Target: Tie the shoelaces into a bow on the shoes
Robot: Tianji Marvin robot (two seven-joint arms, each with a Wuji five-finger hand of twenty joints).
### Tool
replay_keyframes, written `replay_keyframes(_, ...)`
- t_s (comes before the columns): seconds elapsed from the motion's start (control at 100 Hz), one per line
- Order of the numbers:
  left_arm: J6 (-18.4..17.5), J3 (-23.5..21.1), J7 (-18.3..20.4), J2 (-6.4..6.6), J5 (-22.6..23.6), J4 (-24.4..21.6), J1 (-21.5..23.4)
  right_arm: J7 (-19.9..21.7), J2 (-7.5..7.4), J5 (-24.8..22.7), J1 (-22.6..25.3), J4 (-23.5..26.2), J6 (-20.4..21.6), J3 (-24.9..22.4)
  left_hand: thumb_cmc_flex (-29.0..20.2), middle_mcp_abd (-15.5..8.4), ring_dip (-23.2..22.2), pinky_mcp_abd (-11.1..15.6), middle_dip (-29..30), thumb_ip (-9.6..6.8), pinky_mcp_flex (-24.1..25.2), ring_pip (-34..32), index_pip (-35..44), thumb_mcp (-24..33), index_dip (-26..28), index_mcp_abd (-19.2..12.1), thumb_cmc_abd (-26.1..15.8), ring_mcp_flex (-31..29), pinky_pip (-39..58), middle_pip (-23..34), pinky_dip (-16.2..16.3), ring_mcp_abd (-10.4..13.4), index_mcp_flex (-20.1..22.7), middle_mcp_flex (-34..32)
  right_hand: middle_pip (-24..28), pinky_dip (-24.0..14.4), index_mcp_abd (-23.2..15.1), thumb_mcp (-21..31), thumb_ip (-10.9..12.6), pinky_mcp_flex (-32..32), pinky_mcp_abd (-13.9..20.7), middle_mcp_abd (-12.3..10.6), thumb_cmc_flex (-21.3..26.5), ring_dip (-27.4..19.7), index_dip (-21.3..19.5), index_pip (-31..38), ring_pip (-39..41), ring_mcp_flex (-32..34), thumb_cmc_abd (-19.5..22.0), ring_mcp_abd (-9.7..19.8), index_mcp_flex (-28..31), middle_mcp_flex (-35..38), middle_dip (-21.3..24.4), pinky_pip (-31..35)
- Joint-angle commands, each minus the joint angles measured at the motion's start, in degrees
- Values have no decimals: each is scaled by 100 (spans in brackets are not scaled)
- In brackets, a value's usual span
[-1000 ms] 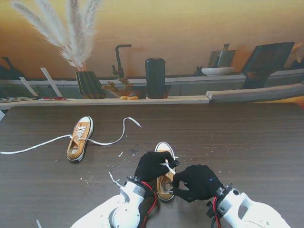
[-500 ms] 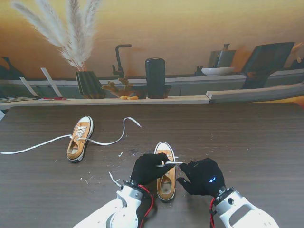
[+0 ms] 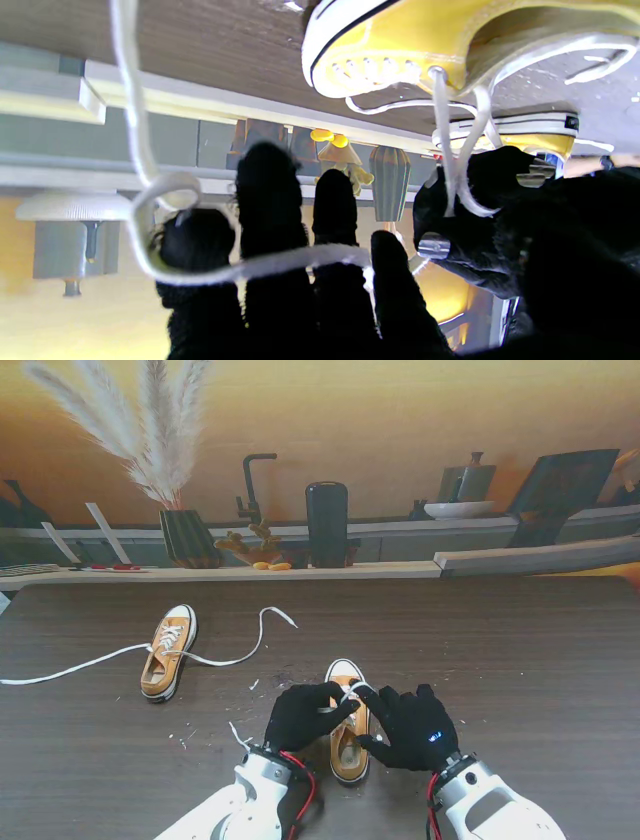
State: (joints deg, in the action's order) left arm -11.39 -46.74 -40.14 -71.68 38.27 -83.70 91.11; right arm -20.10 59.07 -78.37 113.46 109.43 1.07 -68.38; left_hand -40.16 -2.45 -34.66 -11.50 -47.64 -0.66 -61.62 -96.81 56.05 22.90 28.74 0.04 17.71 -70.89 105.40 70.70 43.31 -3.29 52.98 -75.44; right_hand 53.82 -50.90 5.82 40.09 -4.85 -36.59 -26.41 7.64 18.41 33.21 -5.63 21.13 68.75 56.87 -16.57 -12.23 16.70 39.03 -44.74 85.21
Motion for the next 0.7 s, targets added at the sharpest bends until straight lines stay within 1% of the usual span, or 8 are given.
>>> replay_keyframes(0.0,63,-70,263,94,0,-260,179,-42,42,-14,-83,-143,-21,54,-198,275,28,318,45,-33,-137,-212,-489,-272,-414,113,-109,-199,1457,17,-66,-55,-301,-271,-683,224,-91,-206,181,1052,-174,235,-88,-237,163,-30,-1179,-811,183,-273,-430,-646,500,-1069)
replay_keyframes(0.04,104,-154,410,142,-6,-399,295,-134,47,26,-141,-230,-29,103,-238,245,32,372,-3,-93,-144,-201,-1260,-411,-808,119,-50,-199,1457,33,-48,10,-618,-239,-1456,770,-292,-280,170,1849,-94,274,-100,-575,175,-63,-2474,-1447,193,-354,-588,-1062,1131,-2122)
replay_keyframes(0.12,137,-290,544,195,-8,-591,486,-295,54,84,-236,-371,-47,179,-49,244,21,466,-69,-244,-155,-229,-2208,-531,-1105,294,-200,-201,1457,33,25,45,-850,-187,-2422,1595,-571,-294,162,2616,80,223,-147,-1150,166,-36,-4334,-2014,183,-441,-724,-1544,2189,-3397)
replay_keyframes(0.27,508,-524,699,278,70,-1013,888,-496,94,260,-319,-518,-155,289,123,263,29,620,-144,-362,-172,-213,-2748,-817,-1126,867,-518,-201,1457,27,60,104,-1252,0,-2961,2473,-976,-290,139,3614,428,-8,-98,-1761,172,52,-5901,-2825,144,-276,-920,-2195,2976,-4865)
replay_keyframes(0.46,722,-789,612,336,313,-1297,1256,-1117,189,473,-443,-740,-615,530,108,256,31,678,-160,-403,-173,-205,-2858,-910,-1148,945,-533,-203,1457,22,45,132,-1325,65,-2788,2547,-1402,-23,100,3557,323,4,-102,-1813,262,192,-6098,-2694,-58,-314,-1052,-2417,2994,-4938)
replay_keyframes(0.53,767,-914,599,360,391,-1405,1405,-1219,221,488,-431,-748,-937,590,90,272,31,670,-162,-415,-170,-205,-2849,-923,-1140,931,-549,-203,1457,20,34,133,-1281,73,-2667,2373,-2032,24,92,3337,-54,-93,-154,-1651,263,375,-5900,-2599,-174,-470,-1069,-2867,2977,-4587)
replay_keyframes(0.61,791,-1044,623,383,429,-1530,1567,-1313,247,502,-436,-770,-1155,632,54,316,35,635,-164,-429,-165,-192,-2818,-947,-1122,896,-576,-201,1457,21,19,111,-1202,70,-3052,2475,-2513,82,81,3258,-539,-171,-189,-1733,189,618,-5922,-2637,-261,-624,-1062,-2887,3198,-4458)
replay_keyframes(0.69,824,-1149,635,407,509,-1625,1703,-1524,300,664,-477,-847,-1189,672,40,326,37,609,-163,-436,-163,-182,-2796,-982,-1107,871,-597,-202,1457,20,6,89,-1159,59,-2344,2557,-2694,299,51,2849,-850,68,-158,-1667,-52,1063,-5555,-2232,-493,-741,-714,-2617,2873,-3928)
